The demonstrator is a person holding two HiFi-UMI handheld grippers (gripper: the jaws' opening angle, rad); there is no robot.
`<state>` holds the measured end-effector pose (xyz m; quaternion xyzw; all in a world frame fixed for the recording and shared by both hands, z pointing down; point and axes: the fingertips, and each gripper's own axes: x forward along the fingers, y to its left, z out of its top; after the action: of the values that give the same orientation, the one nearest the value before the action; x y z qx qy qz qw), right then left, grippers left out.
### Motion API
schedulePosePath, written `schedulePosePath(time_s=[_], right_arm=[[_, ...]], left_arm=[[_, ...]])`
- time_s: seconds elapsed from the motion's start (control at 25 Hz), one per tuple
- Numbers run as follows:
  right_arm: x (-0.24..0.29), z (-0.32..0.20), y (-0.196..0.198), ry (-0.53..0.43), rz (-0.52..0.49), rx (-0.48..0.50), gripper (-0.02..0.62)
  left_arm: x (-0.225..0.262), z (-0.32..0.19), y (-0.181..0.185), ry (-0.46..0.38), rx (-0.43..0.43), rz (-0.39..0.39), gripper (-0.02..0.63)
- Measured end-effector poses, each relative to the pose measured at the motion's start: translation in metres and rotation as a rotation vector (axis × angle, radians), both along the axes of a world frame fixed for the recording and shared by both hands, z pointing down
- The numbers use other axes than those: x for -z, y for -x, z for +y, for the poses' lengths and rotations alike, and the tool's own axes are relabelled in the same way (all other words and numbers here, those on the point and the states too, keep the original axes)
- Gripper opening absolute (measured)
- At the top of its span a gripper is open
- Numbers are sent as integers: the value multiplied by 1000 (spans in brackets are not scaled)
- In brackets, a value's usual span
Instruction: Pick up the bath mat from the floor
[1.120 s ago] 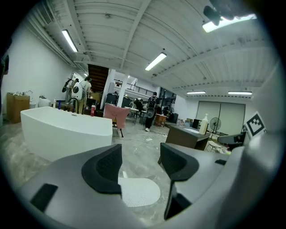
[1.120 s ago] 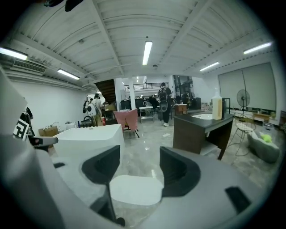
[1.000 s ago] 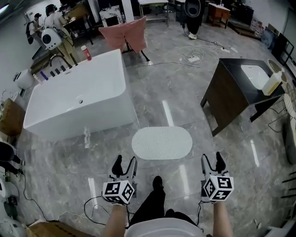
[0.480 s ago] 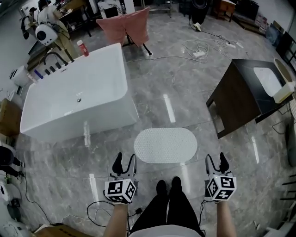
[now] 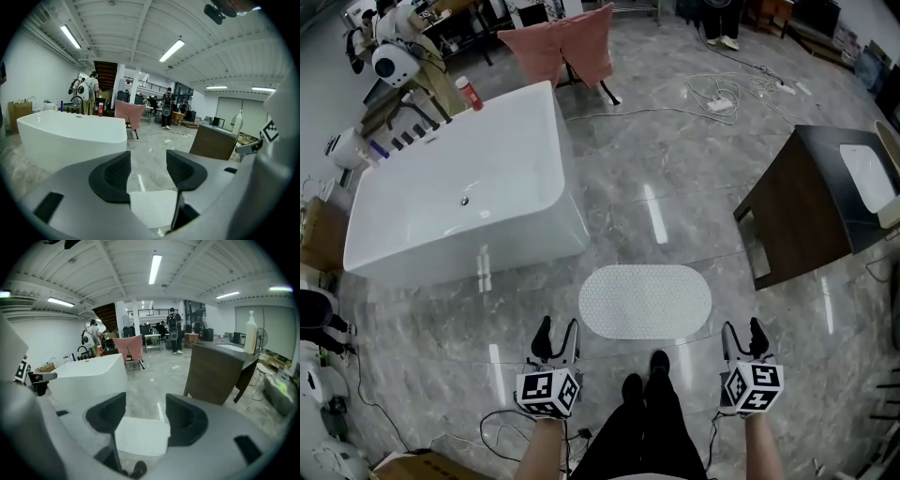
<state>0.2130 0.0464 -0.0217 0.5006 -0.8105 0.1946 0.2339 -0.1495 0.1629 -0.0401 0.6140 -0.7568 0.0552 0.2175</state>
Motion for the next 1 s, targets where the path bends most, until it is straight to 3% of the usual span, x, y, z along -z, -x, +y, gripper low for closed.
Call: schedulePosePath(time_s=[0.2,0.44,1.0], right_arm=[[-38,-21,2,46,10,12,265],[-118,-42,9,85,41,48,265],[-383,-90,16,129,28,-3,265]], left_arm=[[-42,-11,5,50,16,9,229],[-125,-24,12,98,46,58,232],[-391,-34,35,168,82,88,235]])
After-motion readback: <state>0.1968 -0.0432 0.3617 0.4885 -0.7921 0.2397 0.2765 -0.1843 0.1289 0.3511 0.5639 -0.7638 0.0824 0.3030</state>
